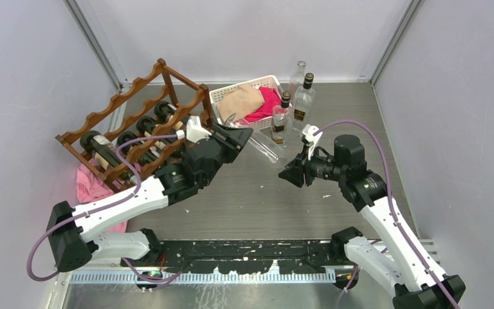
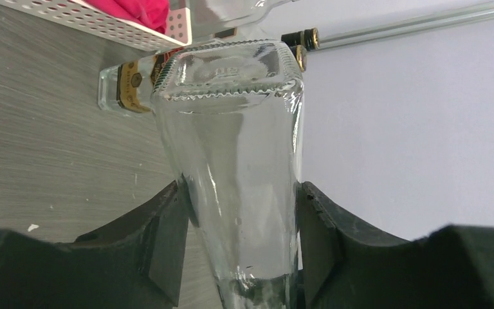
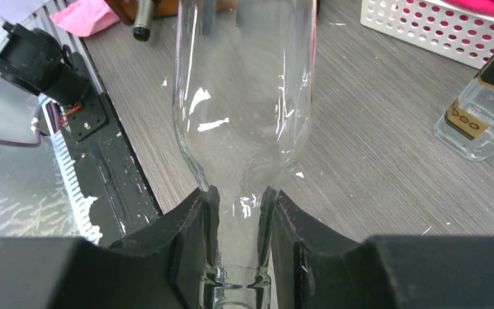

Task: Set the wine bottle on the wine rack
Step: Pick up the wine bottle from the center of the board.

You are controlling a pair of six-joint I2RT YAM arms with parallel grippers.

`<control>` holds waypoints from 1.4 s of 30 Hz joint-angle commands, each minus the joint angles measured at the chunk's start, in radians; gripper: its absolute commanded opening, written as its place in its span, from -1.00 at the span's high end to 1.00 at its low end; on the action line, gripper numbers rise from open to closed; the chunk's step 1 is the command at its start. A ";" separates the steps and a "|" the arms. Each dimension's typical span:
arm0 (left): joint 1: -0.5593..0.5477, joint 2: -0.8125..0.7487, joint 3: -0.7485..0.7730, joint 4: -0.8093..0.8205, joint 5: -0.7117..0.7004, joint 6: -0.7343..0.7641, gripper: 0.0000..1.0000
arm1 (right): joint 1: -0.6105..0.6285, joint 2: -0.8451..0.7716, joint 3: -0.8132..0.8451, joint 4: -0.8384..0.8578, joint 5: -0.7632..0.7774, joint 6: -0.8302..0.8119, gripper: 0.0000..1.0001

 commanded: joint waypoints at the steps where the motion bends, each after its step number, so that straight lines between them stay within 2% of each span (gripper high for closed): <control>1: 0.012 0.005 0.013 0.110 0.018 0.053 1.00 | 0.005 0.022 0.022 -0.008 -0.055 -0.067 0.77; 6: 0.018 0.022 0.027 0.126 0.046 0.047 1.00 | 0.005 0.046 0.029 0.032 -0.049 -0.043 -0.07; 10: 0.019 0.016 0.024 0.121 0.040 0.029 1.00 | 0.004 0.049 0.031 0.067 -0.039 -0.024 -0.52; 12: 0.021 0.013 0.022 0.120 0.040 0.025 1.00 | 0.004 0.046 0.029 0.089 -0.035 -0.009 -0.64; 20: 0.022 0.013 0.014 0.138 0.043 0.013 1.00 | 0.005 0.067 0.011 0.188 -0.033 0.081 -0.68; 23: 0.022 0.013 0.014 0.142 0.044 0.010 1.00 | 0.005 0.082 0.006 0.206 -0.041 0.104 -0.60; 26: 0.024 0.013 0.013 0.144 0.046 0.006 1.00 | 0.005 0.084 0.001 0.213 -0.049 0.112 -0.32; 28: 0.024 0.010 0.011 0.144 0.046 0.004 1.00 | 0.004 0.084 -0.001 0.208 -0.055 0.105 -0.30; 30: 0.024 0.007 0.008 0.144 0.044 0.002 1.00 | 0.004 0.082 -0.001 0.187 -0.057 0.082 -0.34; 33: 0.025 0.002 0.004 0.147 0.041 -0.006 1.00 | 0.004 0.079 0.000 0.146 -0.048 0.057 -0.62; 35: 0.026 -0.002 0.001 0.152 0.040 -0.013 1.00 | 0.004 0.074 -0.004 0.122 -0.038 0.020 -0.70; 42: 0.033 -0.011 -0.004 0.157 0.037 -0.019 1.00 | 0.004 0.050 -0.012 0.053 -0.013 -0.056 -0.65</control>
